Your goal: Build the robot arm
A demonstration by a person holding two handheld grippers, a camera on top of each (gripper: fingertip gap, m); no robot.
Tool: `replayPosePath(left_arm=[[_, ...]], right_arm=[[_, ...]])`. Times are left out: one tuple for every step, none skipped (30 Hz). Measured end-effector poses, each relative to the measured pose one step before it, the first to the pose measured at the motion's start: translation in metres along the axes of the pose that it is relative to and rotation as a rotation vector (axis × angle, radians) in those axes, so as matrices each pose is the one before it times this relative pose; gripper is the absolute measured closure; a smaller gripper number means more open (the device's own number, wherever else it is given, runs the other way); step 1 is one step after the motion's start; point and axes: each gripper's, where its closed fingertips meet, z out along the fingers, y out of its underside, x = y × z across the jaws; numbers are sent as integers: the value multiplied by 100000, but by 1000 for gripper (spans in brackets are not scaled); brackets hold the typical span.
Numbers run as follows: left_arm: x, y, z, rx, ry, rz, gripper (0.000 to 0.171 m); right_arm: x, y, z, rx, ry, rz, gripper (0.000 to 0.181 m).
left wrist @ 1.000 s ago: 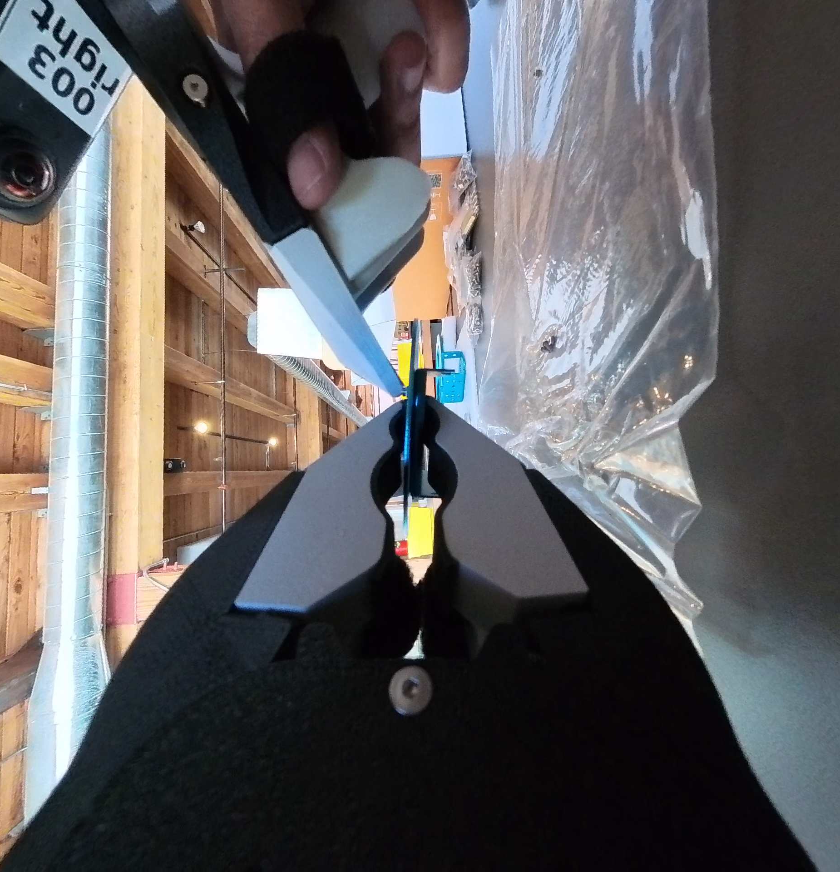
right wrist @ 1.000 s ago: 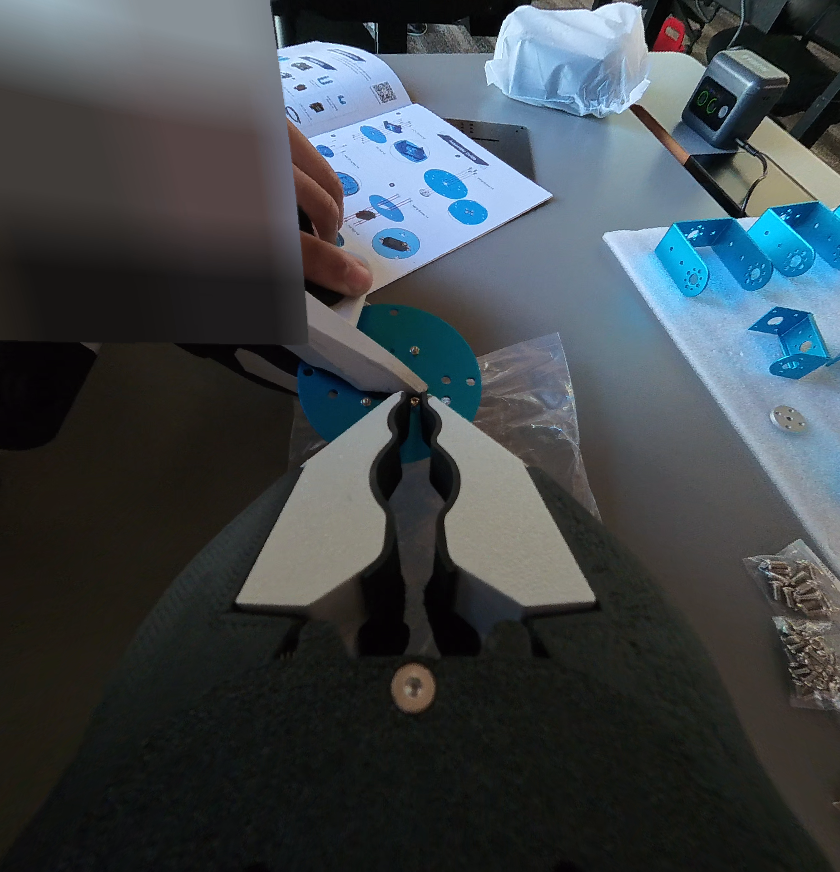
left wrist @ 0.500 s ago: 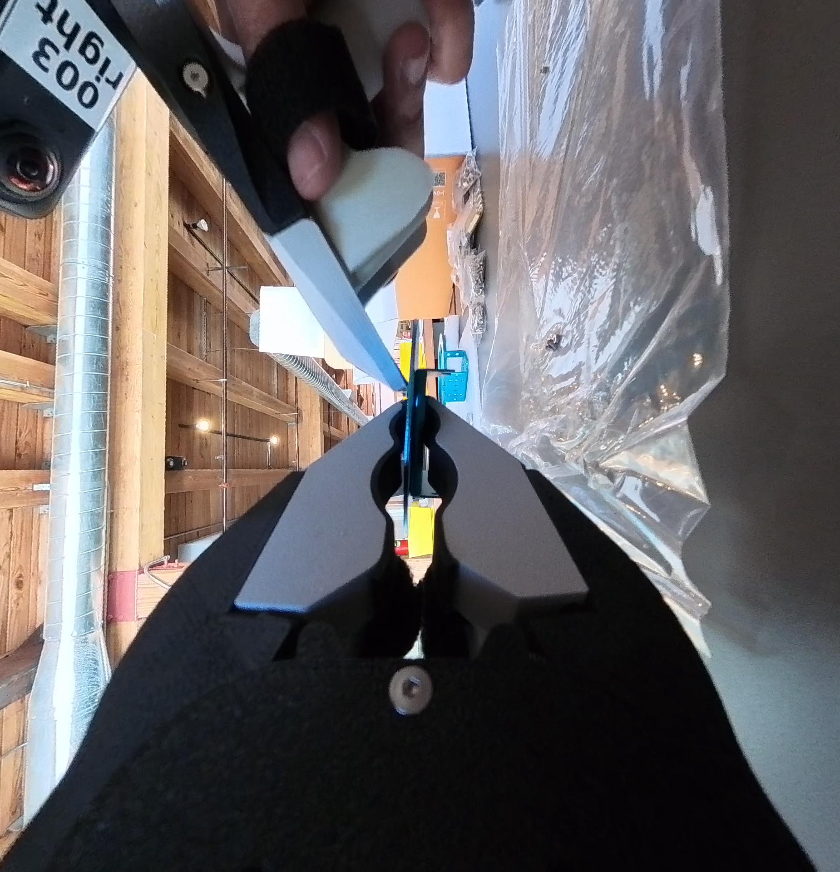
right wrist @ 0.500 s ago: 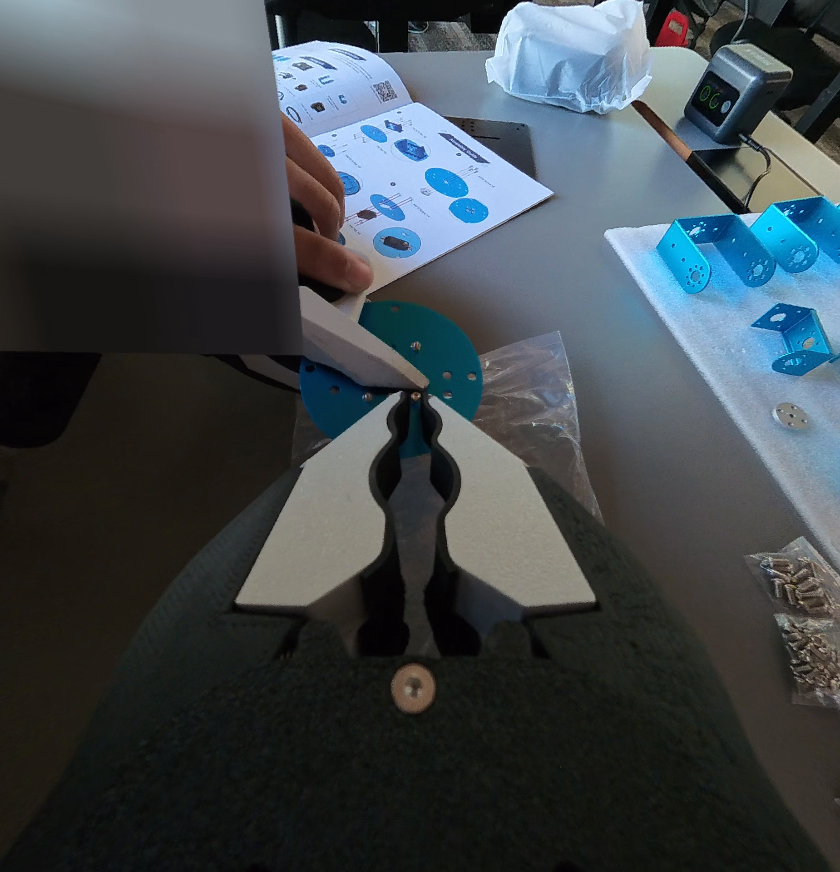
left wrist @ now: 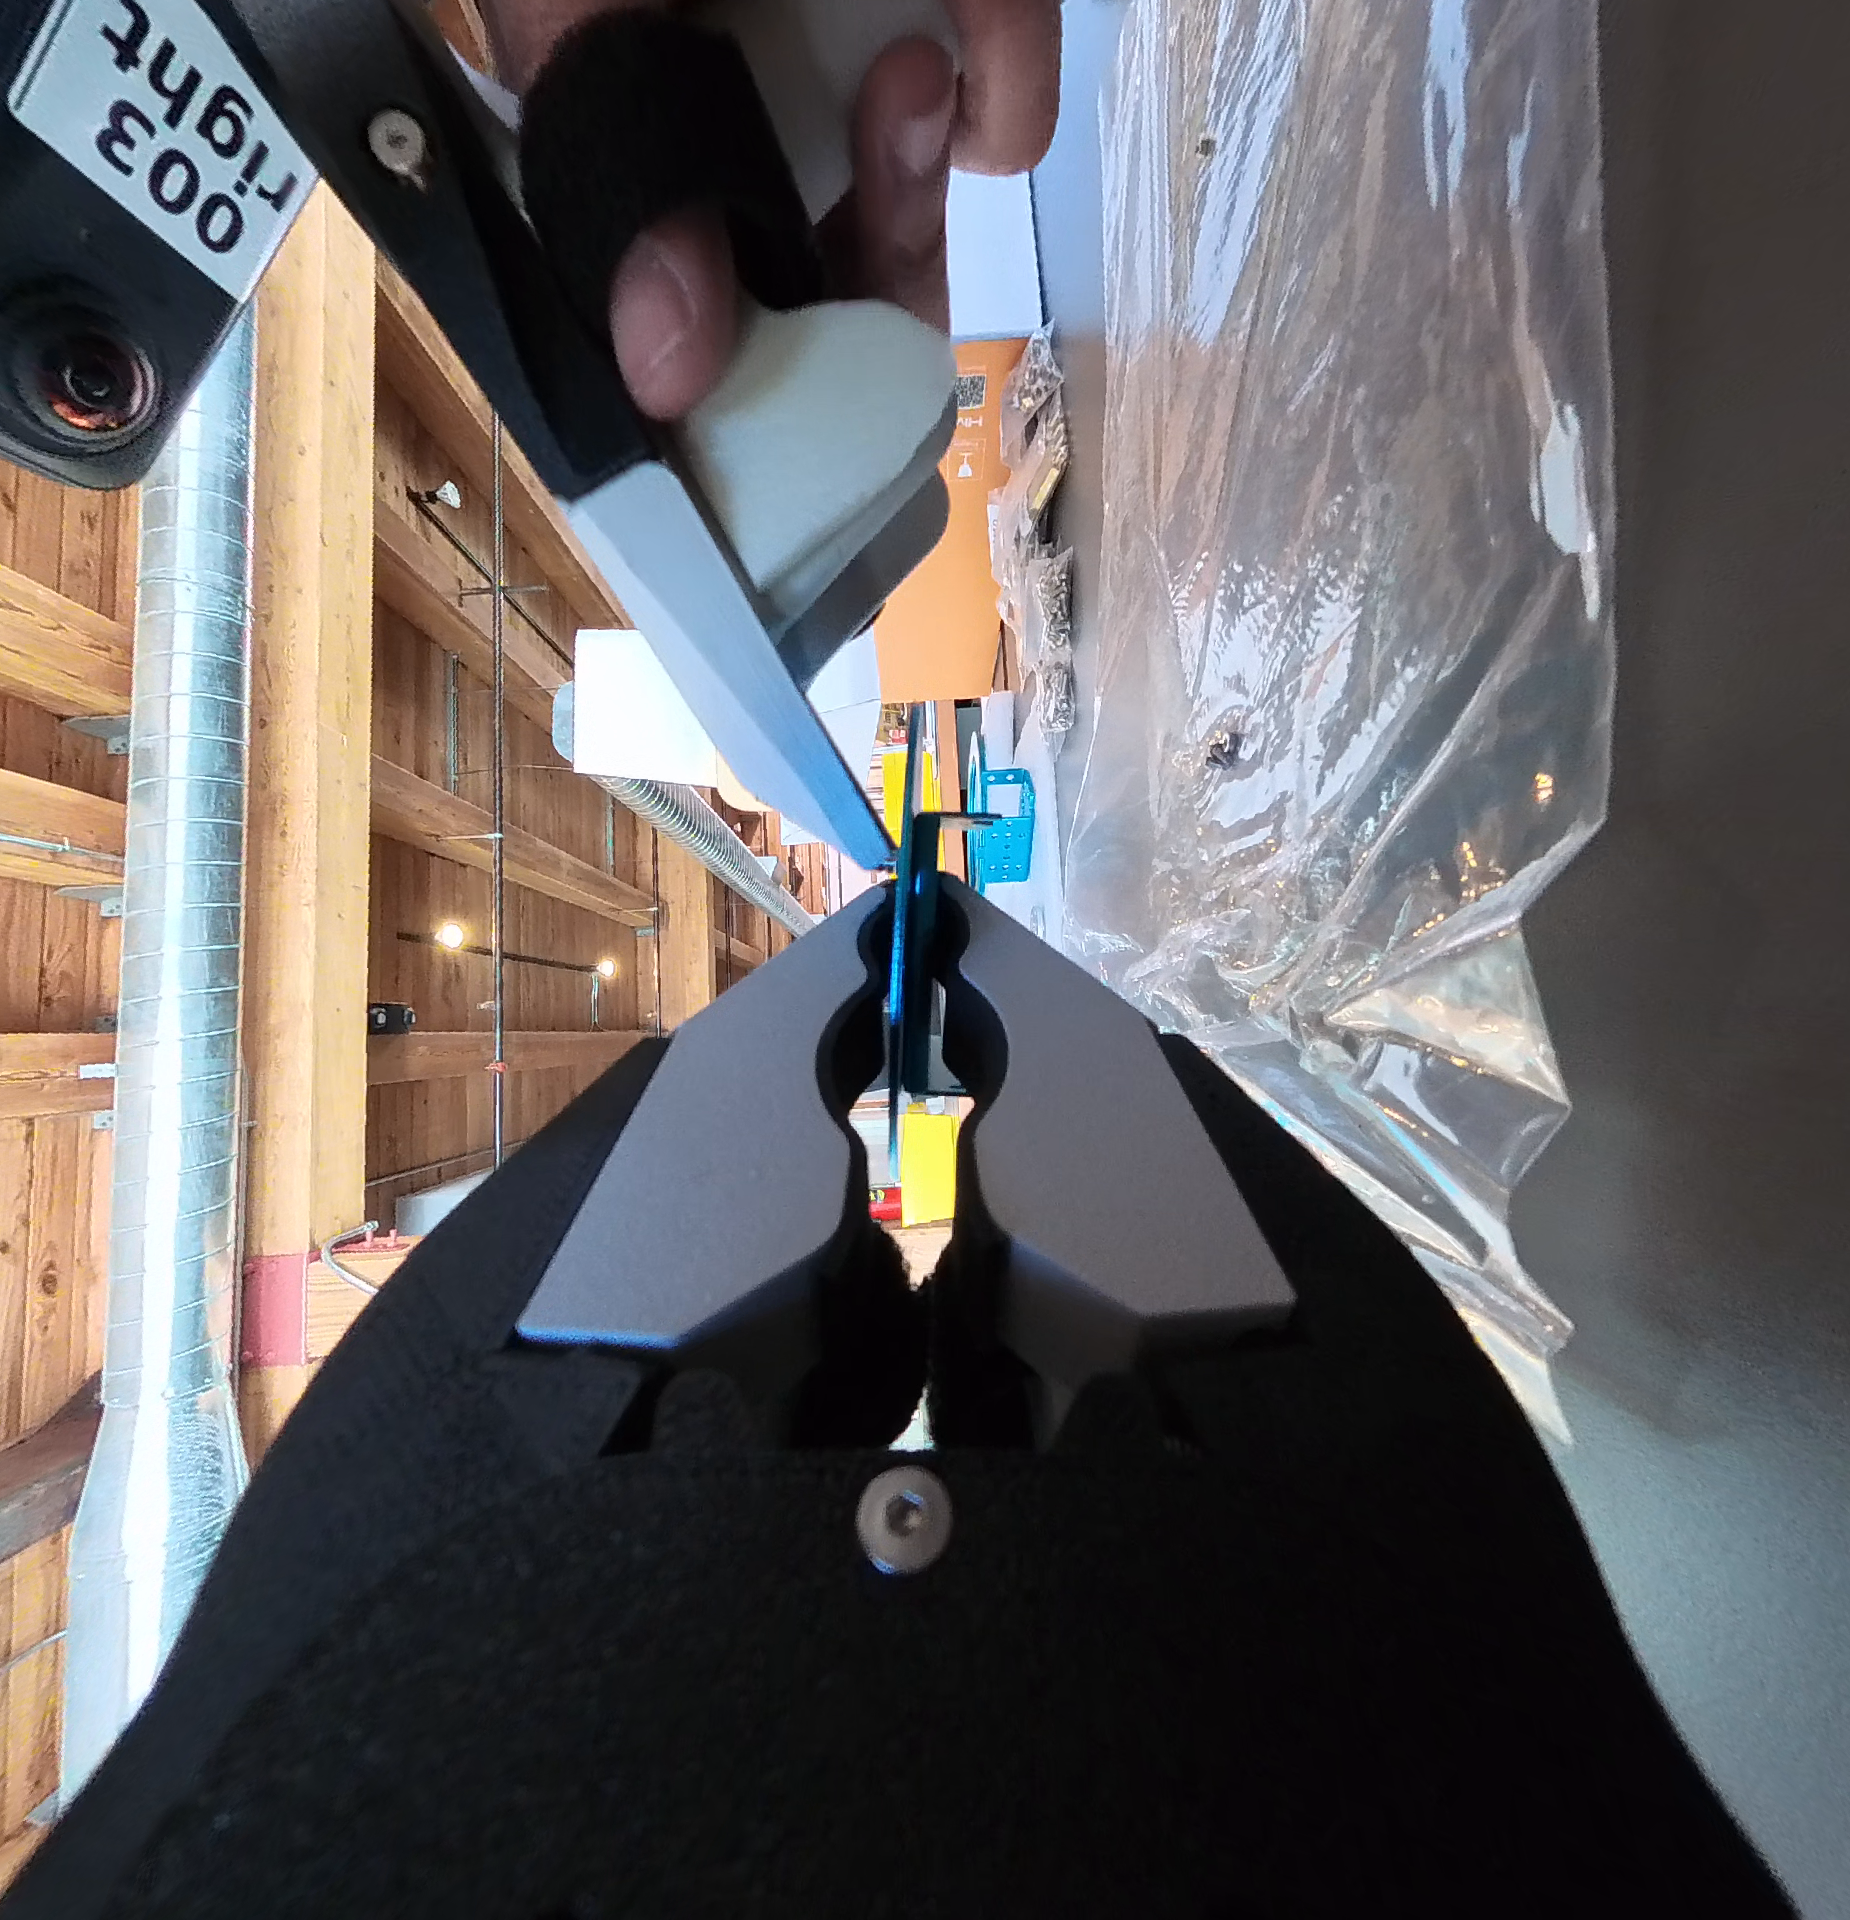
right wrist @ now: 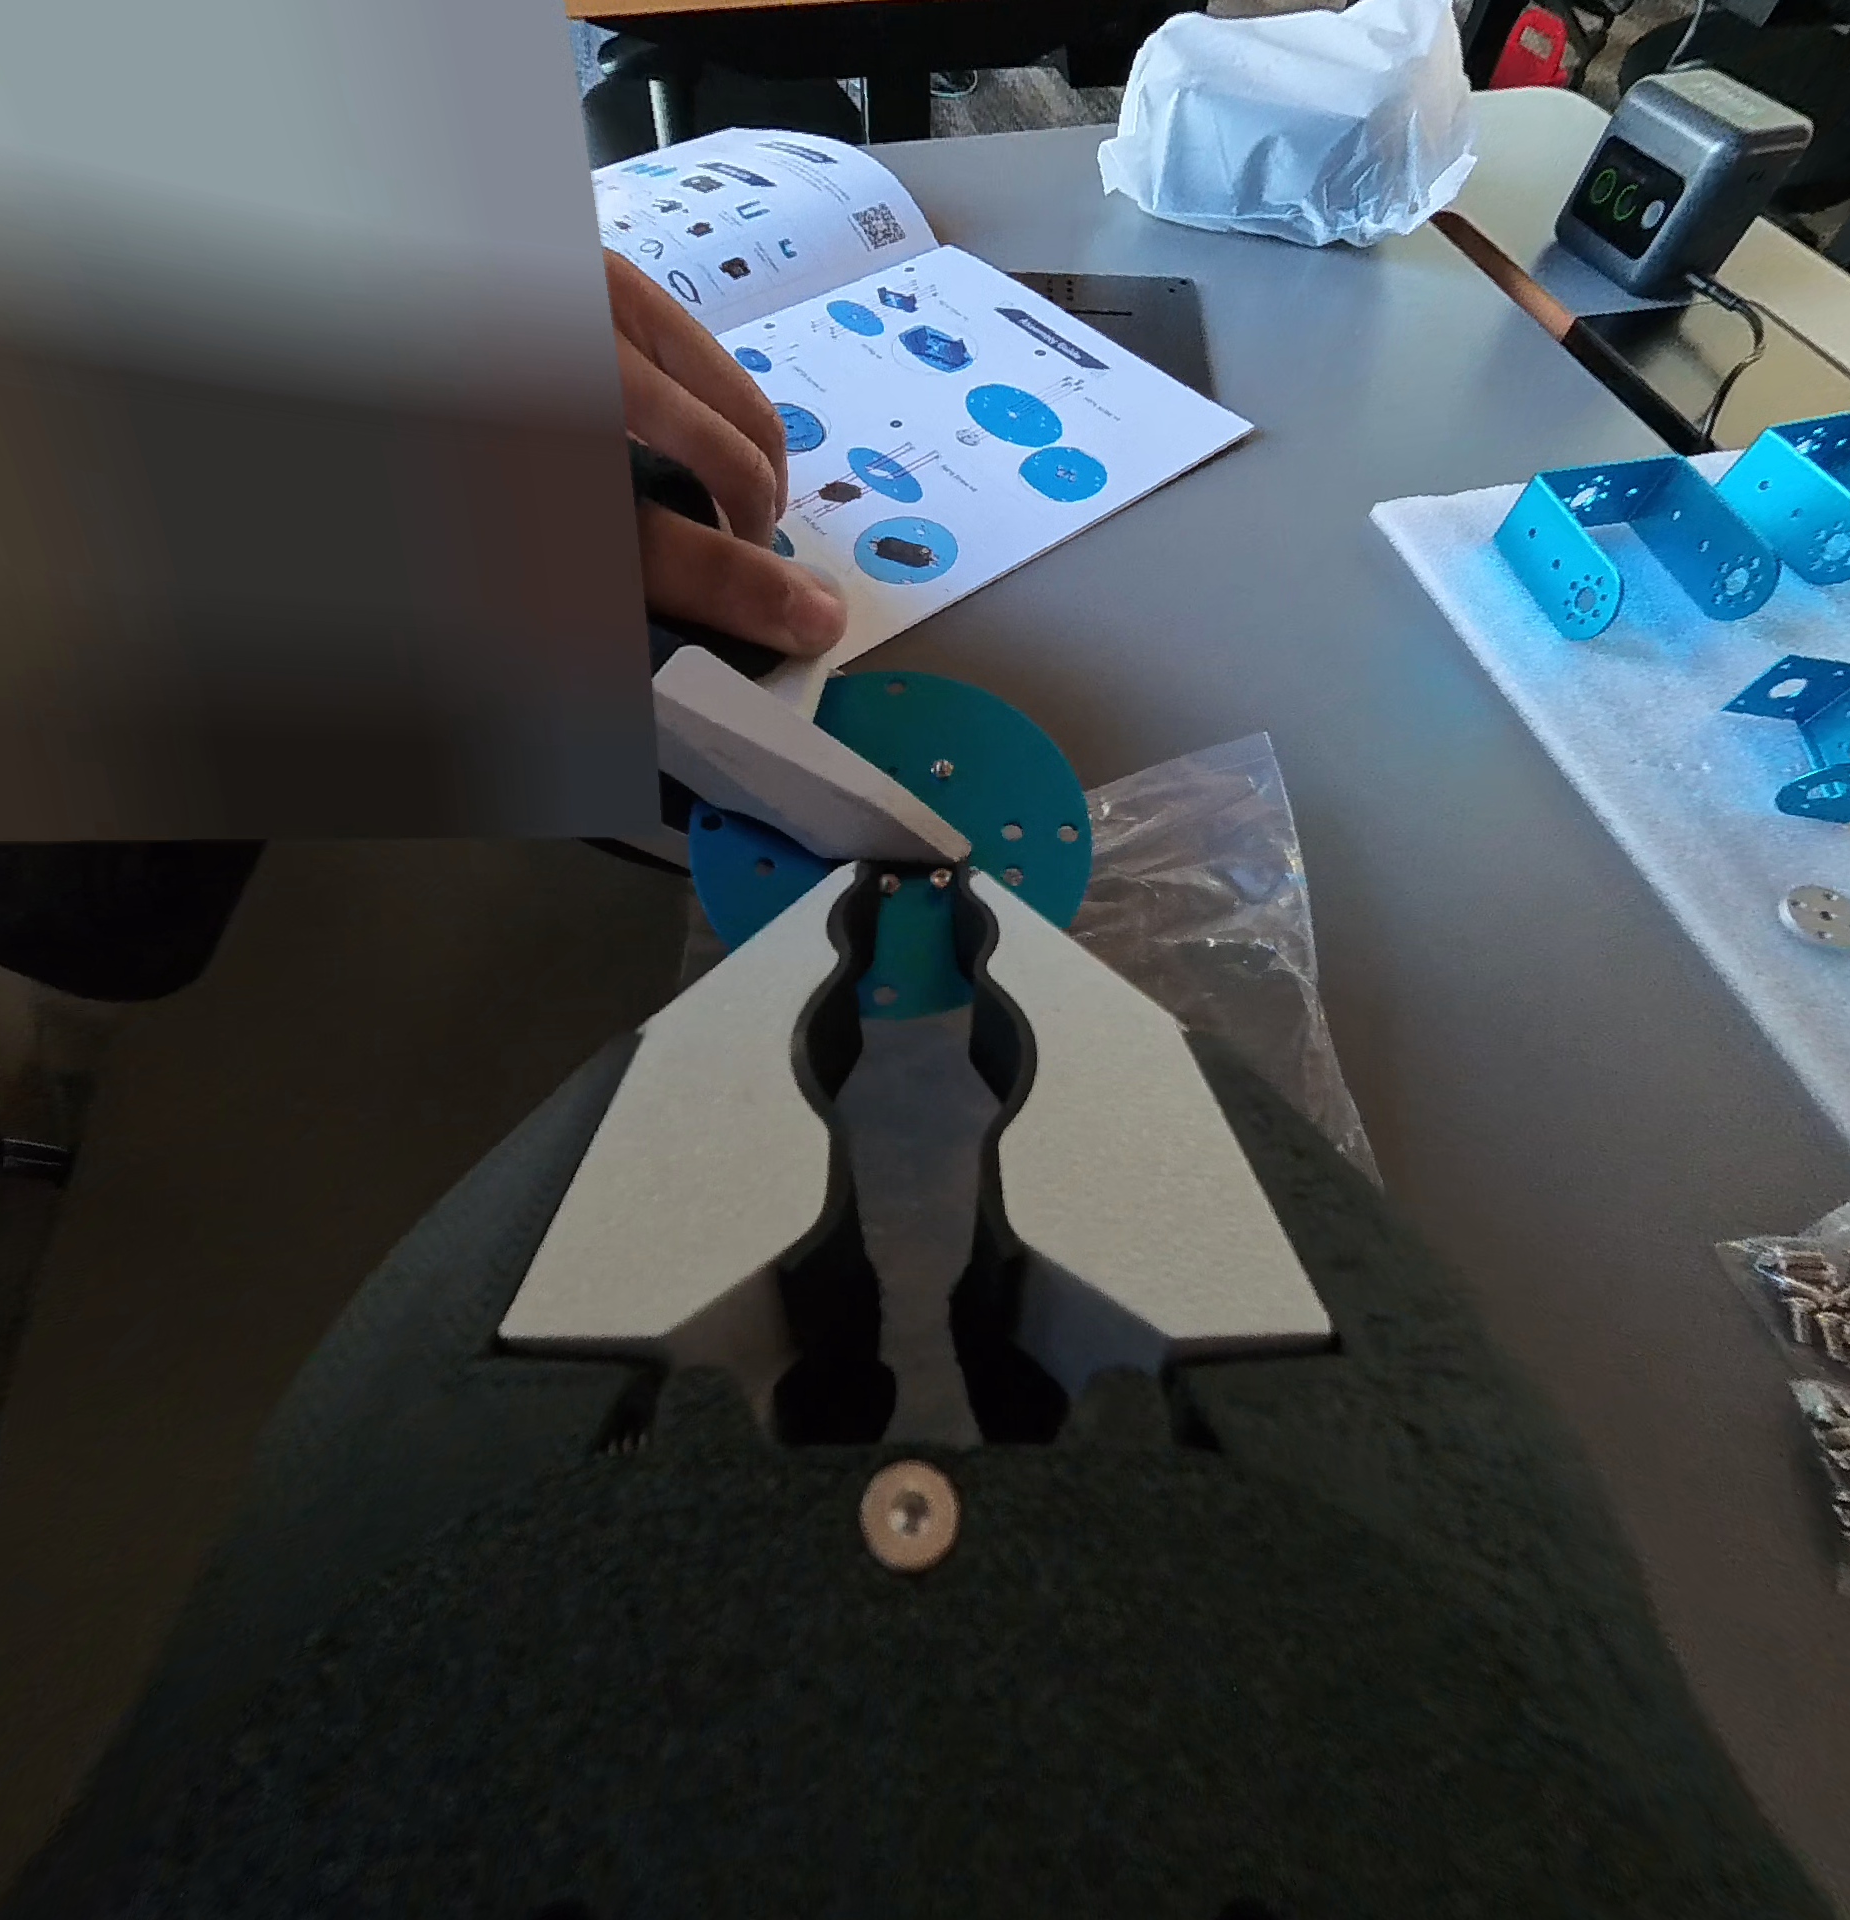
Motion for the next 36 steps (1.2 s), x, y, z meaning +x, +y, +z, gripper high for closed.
replayPosePath(left_arm=[[-41,16,-4,-3,-101,-175,170],[-51,25,6,-58,-153,-152,170],[-38,63,8,-212,-80,-40,170],[-62,60,-1,-109,-199,-72,170],[-71,28,-10,55,-212,-254,170],[-35,25,6,-54,26,-441,170],[-27,-1,-6,57,40,-531,170],[-33,-23,-6,301,52,-833,170],[-54,-25,-19,385,163,-1313,170],[-94,24,-2,206,153,-1639,170],[-131,51,-1,91,62,-1879,170],[-156,62,-8,122,-42,-1621,170],[-138,56,-14,101,-60,-1201,170],[-84,40,-24,103,115,-1041,170],[-54,3,-20,142,76,-517,170],[-58,-48,-33,227,-248,99,170],[-22,-59,-25,173,-120,132,170],[1,-58,-20,124,-12,32,170],[-8,-58,-14,88,-80,162,170],[33,4,10,-103,139,97,170],[31,63,8,-219,223,-48,170],[6,100,24,-208,149,103,170],[-60,130,26,-473,-127,-74,170],[-82,148,38,-564,-180,-593,170],[-80,150,22,-393,66,-871,170],[-85,140,29,-314,-9,-691,170],[-80,97,9,-165,-198,-377,170],[-36,58,12,-119,-83,-299,170],[-3,-13,-10,67,6,-76,170],[24,-91,-16,234,-24,155,170],[45,-114,-23,298,-17,175,170],[36,-108,-17,303,-16,151,170],[5,-47,-5,28,-50,42,170],[-16,63,27,-399,-64,-83,170],[30,124,45,-418,347,-164,170],[51,83,14,-60,323,-70,170]], right_arm=[[-6,-13,-40,-116,-295,382,168],[2,-30,-82,-168,-305,244,168],[-25,-64,-85,183,-430,113,168],[-4,-91,-112,378,-94,-228,169],[6,-101,-101,419,28,-505,169],[-186,-145,-99,834,-1083,-885,166],[-267,-263,-102,1756,-1564,-1402,162],[-319,-347,-120,2474,-1764,-2419,156],[-325,-273,-138,2276,-1477,-3029,148],[-81,-91,-143,1304,13,-2672,143],[-59,162,-59,-54,-353,-2258,135],[-134,304,-13,-697,-1136,-1686,130],[-30,226,18,-388,-687,-120,127],[-78,47,62,552,-1200,960,123],[-117,-243,76,2345,-1037,673,118],[-100,-251,102,2516,-506,-89,118],[-213,-69,166,1210,-964,-525,114],[-205,-46,183,930,-632,-588,113],[-174,140,237,-360,-521,94,113],[-239,226,220,-1163,-1068,217,112],[4,35,117,11,534,-20,111],[84,49,14,-394,520,-181,112],[72,-26,-91,-270,165,296,114],[16,-117,-163,138,-310,842,116],[40,-61,-125,-112,-124,939,116],[105,-69,-135,46,374,-250,119],[191,-160,-99,689,1229,-623,119],[171,-235,-65,1296,1279,-753,117],[-69,-303,3,1787,108,-689,115],[-122,-187,99,1307,-146,-539,112],[-24,31,142,46,493,-488,110],[-44,183,147,-869,126,-217,109],[-239,211,136,-977,-1253,422,109],[-121,138,113,-597,-672,910,109],[-45,71,62,-405,-218,1009,108],[9,70,-55,-787,-33,519,108]])
